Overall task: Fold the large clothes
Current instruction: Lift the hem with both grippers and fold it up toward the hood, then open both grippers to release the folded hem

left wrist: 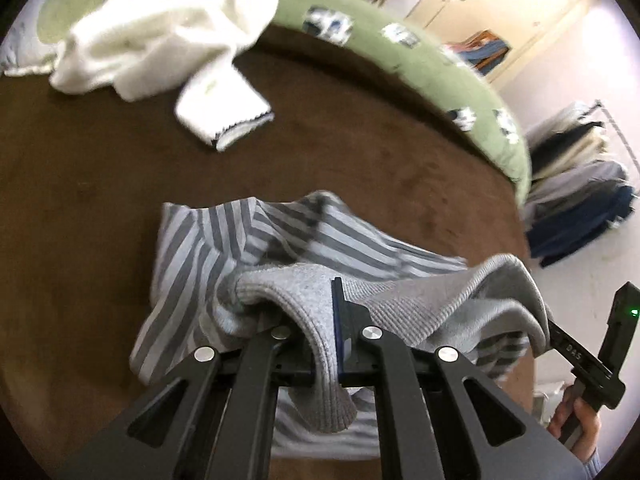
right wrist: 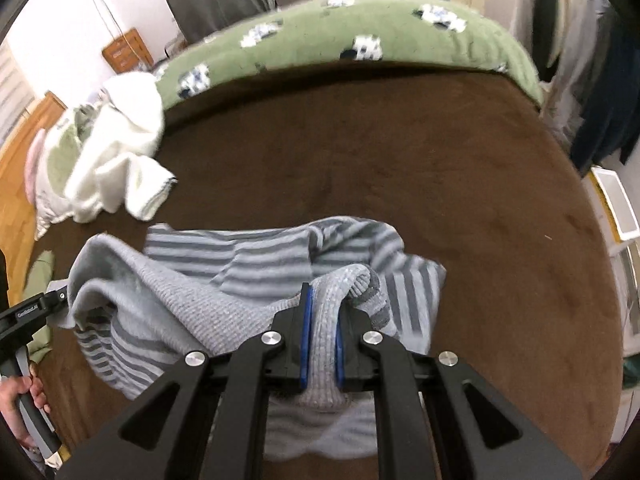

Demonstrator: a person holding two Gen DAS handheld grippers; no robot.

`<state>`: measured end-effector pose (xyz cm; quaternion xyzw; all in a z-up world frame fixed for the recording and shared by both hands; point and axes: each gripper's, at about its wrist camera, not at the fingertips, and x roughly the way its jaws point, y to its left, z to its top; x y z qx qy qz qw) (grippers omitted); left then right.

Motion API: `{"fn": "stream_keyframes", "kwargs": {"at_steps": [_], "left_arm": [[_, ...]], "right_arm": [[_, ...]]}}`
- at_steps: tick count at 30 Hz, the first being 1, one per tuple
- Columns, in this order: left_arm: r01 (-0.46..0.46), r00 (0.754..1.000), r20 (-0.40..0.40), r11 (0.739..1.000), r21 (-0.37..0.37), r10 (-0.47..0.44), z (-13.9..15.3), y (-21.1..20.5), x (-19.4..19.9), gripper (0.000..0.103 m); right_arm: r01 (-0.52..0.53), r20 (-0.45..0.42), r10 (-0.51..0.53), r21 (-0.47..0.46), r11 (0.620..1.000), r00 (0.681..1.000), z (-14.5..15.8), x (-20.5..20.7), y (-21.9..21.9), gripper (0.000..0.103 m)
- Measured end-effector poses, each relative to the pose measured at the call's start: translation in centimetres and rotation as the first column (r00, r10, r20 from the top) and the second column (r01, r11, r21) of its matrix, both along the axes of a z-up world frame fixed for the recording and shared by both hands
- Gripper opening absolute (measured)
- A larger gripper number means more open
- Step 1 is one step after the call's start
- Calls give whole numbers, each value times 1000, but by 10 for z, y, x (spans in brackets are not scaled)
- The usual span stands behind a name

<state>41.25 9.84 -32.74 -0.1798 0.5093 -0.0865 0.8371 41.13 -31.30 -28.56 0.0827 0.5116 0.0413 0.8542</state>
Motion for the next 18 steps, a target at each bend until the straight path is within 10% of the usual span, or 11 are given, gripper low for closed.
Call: {"fn": "stream_keyframes", "kwargs": {"at_steps": [7,16,18], "left_arm": [[-25,996,-86,999,25,27,-71,-2,39,9],[-12,992,-125,1000,3,12,-64,1,43,21],[-11,991,-135,1000,5,11,-56,2,44,65]], "right_arm": [[-19,-109,19,6,1000,994,-74,40,4,11],[-4,-123,12,68,998,992,-56,34,-7,24],[3,-112,3,55,998,994,-44,33,-5,34]]}}
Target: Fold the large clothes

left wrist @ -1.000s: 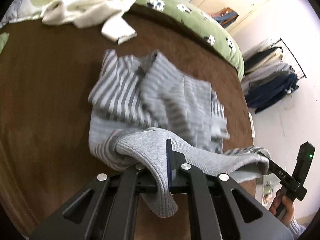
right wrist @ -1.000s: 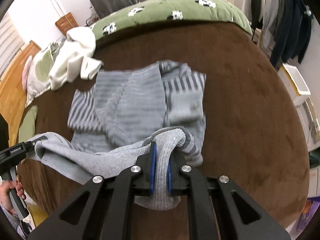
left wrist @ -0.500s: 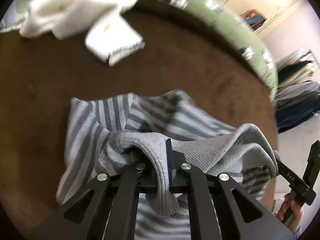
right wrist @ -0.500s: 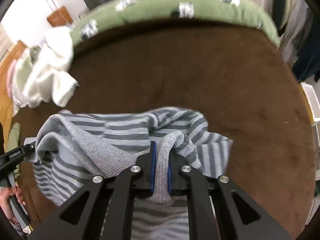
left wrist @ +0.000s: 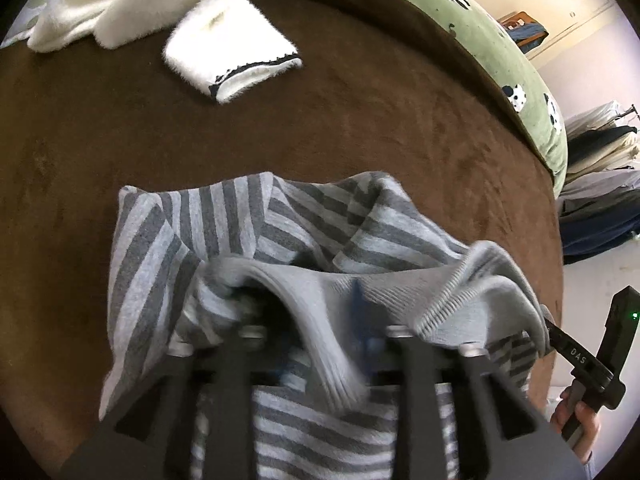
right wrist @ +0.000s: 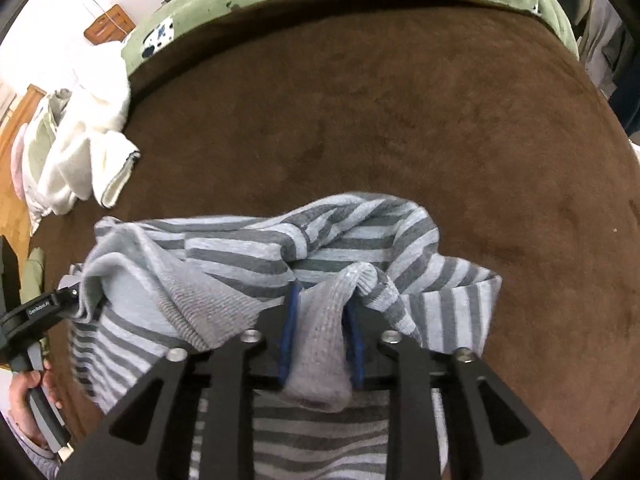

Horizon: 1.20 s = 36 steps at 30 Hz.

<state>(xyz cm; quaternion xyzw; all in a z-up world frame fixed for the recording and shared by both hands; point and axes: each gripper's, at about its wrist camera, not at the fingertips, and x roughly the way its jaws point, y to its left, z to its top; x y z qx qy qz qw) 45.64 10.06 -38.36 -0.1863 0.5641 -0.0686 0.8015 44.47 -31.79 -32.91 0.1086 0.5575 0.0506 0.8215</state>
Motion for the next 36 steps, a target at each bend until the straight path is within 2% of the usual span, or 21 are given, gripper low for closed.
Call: {"fn": "stream_keyframes", "kwargs": {"at_steps": [1,2,3,7,11,12,14,15,18,23,25,27,29,33,36], "left_arm": [[-9,1000,11,1000,28,8,6,1,0,83],[-21,998,53,999,44,19,18,3,-3,95],[-22,997,78,999,50,18,26,5,-3,96],[-33,996,85,998,52,29,42,13,-1,97],[-11,996,90,995,99,2,51,16,-7,97],[-4,996,91,994,108,-6,53,13,-7,97],[19,995,90,991,129,-31,56,8,-7,97],[35,995,90,989,145,-48,57,4,-8,97],[72,992,89,984,166,-88,58,-8,-10,97],[111,985,111,980,167,-131,55,-29,-13,97],[128,982,116,979,157,-147,51,-39,-13,97],[142,980,114,976,163,-161,44,-47,-12,97],[158,979,104,975,155,-175,34,-53,-10,97],[190,975,88,970,151,-205,16,-58,-3,97],[233,969,41,957,171,-243,-4,-61,8,97]], "right_arm": [[3,5,-3,-4,1000,1000,6,-1,-1,36],[-1,8,1,2,1000,1000,11,-2,-1,40],[-2,12,2,9,1000,1000,18,-3,0,43],[-6,17,6,21,1000,1000,33,-6,3,52],[10,5,-11,44,999,1000,44,-7,2,60],[20,10,-20,33,999,1000,48,-8,1,70],[56,66,-52,-59,997,996,62,-9,0,98],[58,112,-48,-88,994,993,73,-12,-3,98],[41,139,-22,-135,990,990,84,-11,-7,98],[-62,137,91,-205,977,986,67,-8,5,96],[-94,110,118,-202,975,987,52,-6,12,84],[-100,78,117,-191,977,990,37,-4,18,64],[-105,61,117,-173,979,991,25,0,27,51],[-93,64,105,-175,980,992,7,8,44,49],[-70,39,78,-175,982,996,-10,17,51,49]]}}
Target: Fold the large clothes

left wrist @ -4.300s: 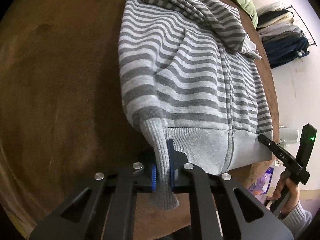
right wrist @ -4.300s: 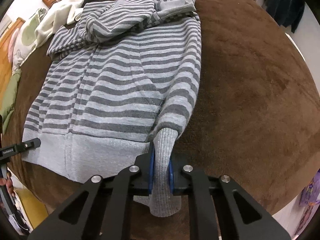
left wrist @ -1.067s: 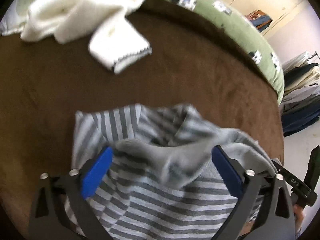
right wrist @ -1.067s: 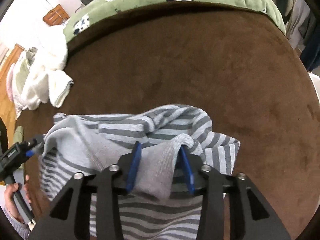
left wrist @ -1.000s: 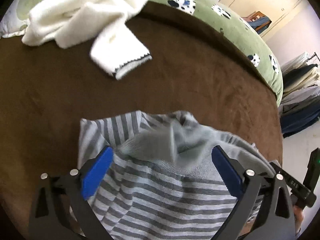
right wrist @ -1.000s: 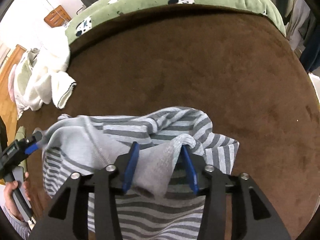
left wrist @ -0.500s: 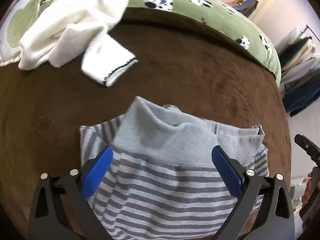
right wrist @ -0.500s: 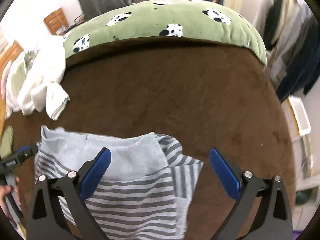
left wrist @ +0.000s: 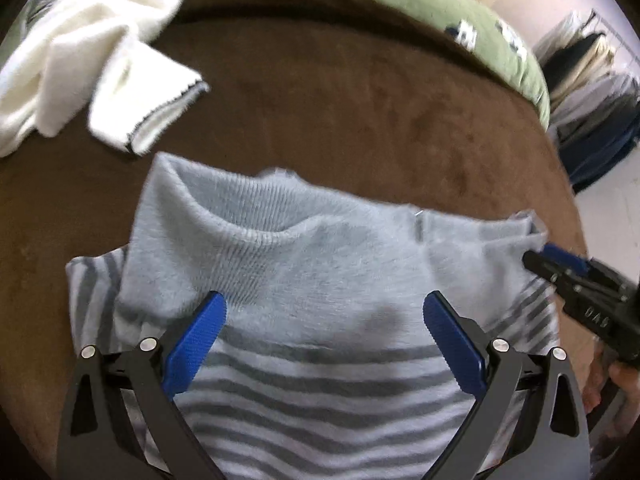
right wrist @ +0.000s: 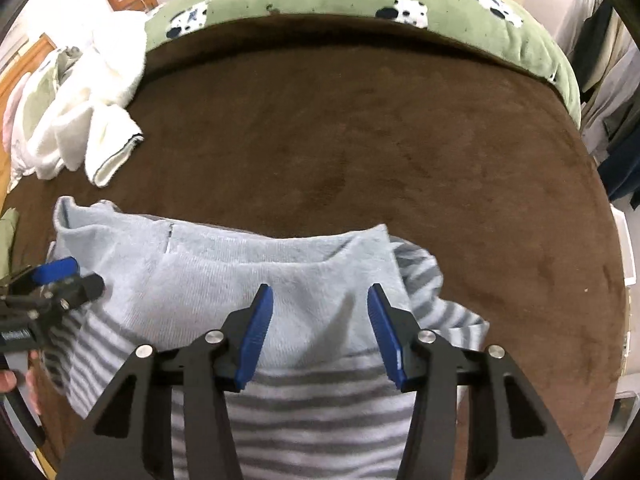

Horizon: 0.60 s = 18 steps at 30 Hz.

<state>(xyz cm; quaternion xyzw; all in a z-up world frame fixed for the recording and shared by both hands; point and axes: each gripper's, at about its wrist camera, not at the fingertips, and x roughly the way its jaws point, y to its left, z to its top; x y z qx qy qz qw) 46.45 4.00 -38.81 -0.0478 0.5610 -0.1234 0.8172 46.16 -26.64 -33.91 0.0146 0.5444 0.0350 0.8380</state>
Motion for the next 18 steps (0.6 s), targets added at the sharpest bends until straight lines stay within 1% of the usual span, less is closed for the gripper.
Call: {"fn": "stream_keyframes", "kwargs": {"at_steps": [2,6,7,10,11,12,15,18], "left_arm": [[15,1000,-26,1000,-13,-15,-13,3,8,97],[3,999,-48,998,-64,-6,-30,13,20,97],[0,999,-49,998,-67,-3,-32,14,22,97],[-21,999,-48,996,-82,17,-40,18,30,98],[-30,999,-47,996,-87,26,-42,20,32,98],[-41,998,-42,995,-91,37,-43,21,34,98],[-55,998,-34,994,-91,52,-46,23,37,98],[-51,999,-19,995,-84,50,-46,22,37,98]], "right_arm": [[23,-13,-23,1,1000,1000,-10,5,1,49],[63,-55,-63,-6,998,997,-34,18,1,50],[70,-59,-70,-5,998,996,-38,19,-1,51],[109,-60,-109,-8,994,992,-48,26,-6,62],[121,-55,-121,-11,993,991,-49,26,-8,69],[128,-46,-129,-19,992,991,-51,27,-9,73],[133,-31,-134,-27,991,991,-55,28,-9,78],[129,-23,-130,-25,991,991,-56,26,-9,79]]}}
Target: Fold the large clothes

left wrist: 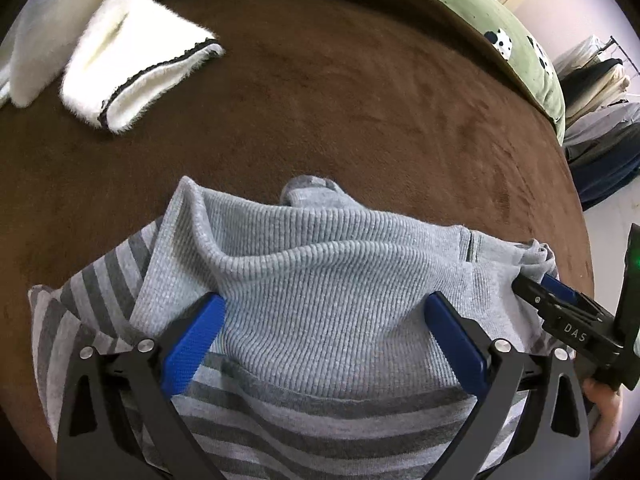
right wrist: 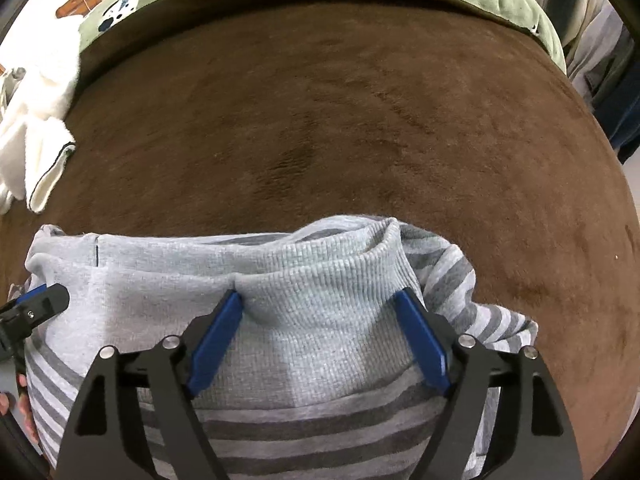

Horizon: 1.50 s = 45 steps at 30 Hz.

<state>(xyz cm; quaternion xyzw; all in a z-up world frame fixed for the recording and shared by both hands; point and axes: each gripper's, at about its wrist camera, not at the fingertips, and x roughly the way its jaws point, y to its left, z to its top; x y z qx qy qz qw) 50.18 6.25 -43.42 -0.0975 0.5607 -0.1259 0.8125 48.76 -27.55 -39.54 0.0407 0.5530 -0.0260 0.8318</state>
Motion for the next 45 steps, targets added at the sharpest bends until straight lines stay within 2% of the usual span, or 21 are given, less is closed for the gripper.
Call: {"fn": "stream_keyframes", "kwargs": {"at_steps": [5,9,11,13,15,17,22,24,28,32,36,40,45], "left_arm": [[14,1000,-15,1000,0,-14,3,1,1,98],[62,997,-59,997,44,-59,13,-5,2,97],[86,994,-72,993,84,-80,21,-10,-4,97],[99,992,-84,991,93,-91,31,-14,-14,97],[111,991,-93,988,104,-101,40,-19,-28,97],[128,989,-90,986,103,-119,47,-23,-40,97],[196,978,-96,971,135,-184,45,-39,-70,97],[215,974,-105,964,159,-200,36,-42,-74,97],[171,978,-135,982,73,-161,16,-27,-71,98],[207,972,-131,975,83,-195,10,-28,-69,98],[225,969,-124,971,79,-214,8,-27,-69,98],[233,966,-135,969,85,-221,8,-30,-66,98],[248,962,-140,964,91,-234,7,-37,-58,98]], "right_arm": [[7,44,-8,23,1000,999,12,-10,-1,78],[54,121,-64,87,995,991,52,-41,-10,78],[90,144,-108,130,987,984,68,-58,-15,78],[120,159,-150,181,976,976,84,-85,-20,80],[148,161,-182,201,968,970,96,-114,-22,85],[180,149,-215,219,959,965,101,-142,-21,85],[261,87,-296,287,922,951,92,-192,-25,85],[308,59,-348,343,887,936,81,-212,-30,85],[395,18,-447,440,807,894,57,-237,-40,85],[457,6,-529,496,738,848,36,-253,-46,85],[503,-22,-620,609,614,784,14,-268,-55,85],[505,-43,-657,678,534,752,-3,-265,-59,85],[493,-28,-691,721,486,722,-11,-248,-68,86]]}}
